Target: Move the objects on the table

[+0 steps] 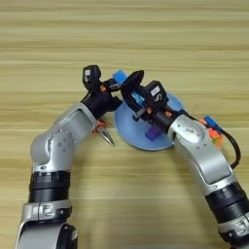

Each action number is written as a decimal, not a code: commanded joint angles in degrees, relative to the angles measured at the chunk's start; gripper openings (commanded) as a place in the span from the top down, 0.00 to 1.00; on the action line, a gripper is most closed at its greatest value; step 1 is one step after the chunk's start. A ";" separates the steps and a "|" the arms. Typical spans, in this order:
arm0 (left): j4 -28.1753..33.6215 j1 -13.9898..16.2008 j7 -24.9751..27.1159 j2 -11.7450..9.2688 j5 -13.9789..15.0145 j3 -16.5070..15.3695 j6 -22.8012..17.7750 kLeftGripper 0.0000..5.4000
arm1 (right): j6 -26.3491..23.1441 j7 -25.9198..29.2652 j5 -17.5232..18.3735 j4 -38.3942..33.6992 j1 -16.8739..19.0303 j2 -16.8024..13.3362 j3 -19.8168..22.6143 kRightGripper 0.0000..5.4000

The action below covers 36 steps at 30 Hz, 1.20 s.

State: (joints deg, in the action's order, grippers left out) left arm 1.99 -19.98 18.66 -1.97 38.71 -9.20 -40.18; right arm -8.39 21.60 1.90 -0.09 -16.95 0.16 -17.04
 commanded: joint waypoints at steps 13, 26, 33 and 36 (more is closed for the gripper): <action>-1.44 -1.33 -0.58 -0.20 -0.04 -0.51 0.17 0.23 | -1.96 0.25 0.34 -3.34 -0.51 0.08 -0.06 0.74; -2.09 -1.83 -0.59 -0.18 -0.04 -1.14 0.20 0.44 | -1.71 -0.14 0.47 -2.15 -1.89 0.08 1.16 0.74; -1.95 -1.87 -0.61 -0.34 0.14 -1.35 0.00 0.55 | -1.88 -0.42 0.40 -1.79 -2.36 0.25 1.31 0.74; -1.97 -1.88 -0.65 -0.36 0.21 -1.43 -0.06 0.59 | -1.90 -0.54 0.34 -1.47 -2.44 0.32 1.40 0.74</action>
State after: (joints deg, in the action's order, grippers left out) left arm 0.58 -21.79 19.16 -1.43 39.13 -9.94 -39.74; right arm -10.52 21.55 1.91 -1.37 -17.77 0.31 -16.65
